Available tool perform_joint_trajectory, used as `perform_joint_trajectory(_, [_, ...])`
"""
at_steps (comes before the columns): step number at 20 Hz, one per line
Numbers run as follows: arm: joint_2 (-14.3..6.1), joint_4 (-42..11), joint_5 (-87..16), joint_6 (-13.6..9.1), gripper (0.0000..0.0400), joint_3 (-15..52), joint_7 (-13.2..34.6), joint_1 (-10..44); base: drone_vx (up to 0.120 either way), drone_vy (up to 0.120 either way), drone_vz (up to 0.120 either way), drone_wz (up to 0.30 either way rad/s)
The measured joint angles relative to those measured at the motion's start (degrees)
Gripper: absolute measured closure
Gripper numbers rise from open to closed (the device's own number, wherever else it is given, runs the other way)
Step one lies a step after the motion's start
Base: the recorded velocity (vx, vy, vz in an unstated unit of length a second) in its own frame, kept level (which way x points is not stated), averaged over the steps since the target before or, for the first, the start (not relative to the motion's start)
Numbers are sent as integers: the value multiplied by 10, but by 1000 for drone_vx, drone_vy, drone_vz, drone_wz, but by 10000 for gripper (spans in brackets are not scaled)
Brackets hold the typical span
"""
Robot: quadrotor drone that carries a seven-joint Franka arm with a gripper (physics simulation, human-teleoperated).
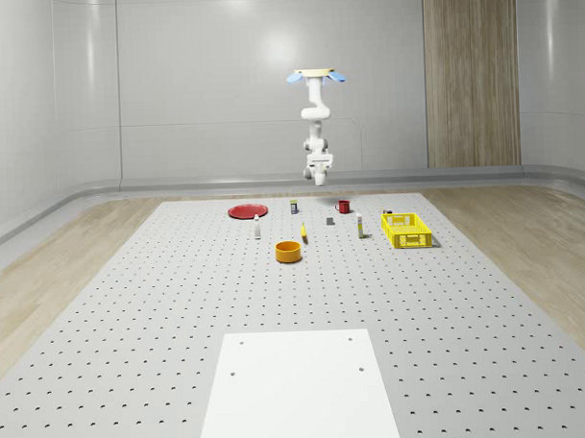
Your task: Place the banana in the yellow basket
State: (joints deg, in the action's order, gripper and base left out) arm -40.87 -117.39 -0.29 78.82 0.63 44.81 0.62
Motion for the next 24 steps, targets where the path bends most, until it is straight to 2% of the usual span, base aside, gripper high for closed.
perform_joint_trajectory(15, [-5, -7, -57, 7, 0, 41, 7, 13, 120, -120, 0, 0])
perform_joint_trajectory(17, [-6, -10, -82, 8, 0, 58, 11, 18, 120, -120, -20, 0])
perform_joint_trajectory(20, [-9, -20, -138, 11, 0, 98, 18, 31, 120, -120, -120, 0])
perform_joint_trajectory(24, [-18, -55, -267, 18, 0, 187, 38, 60, 90, -100, -80, 0])
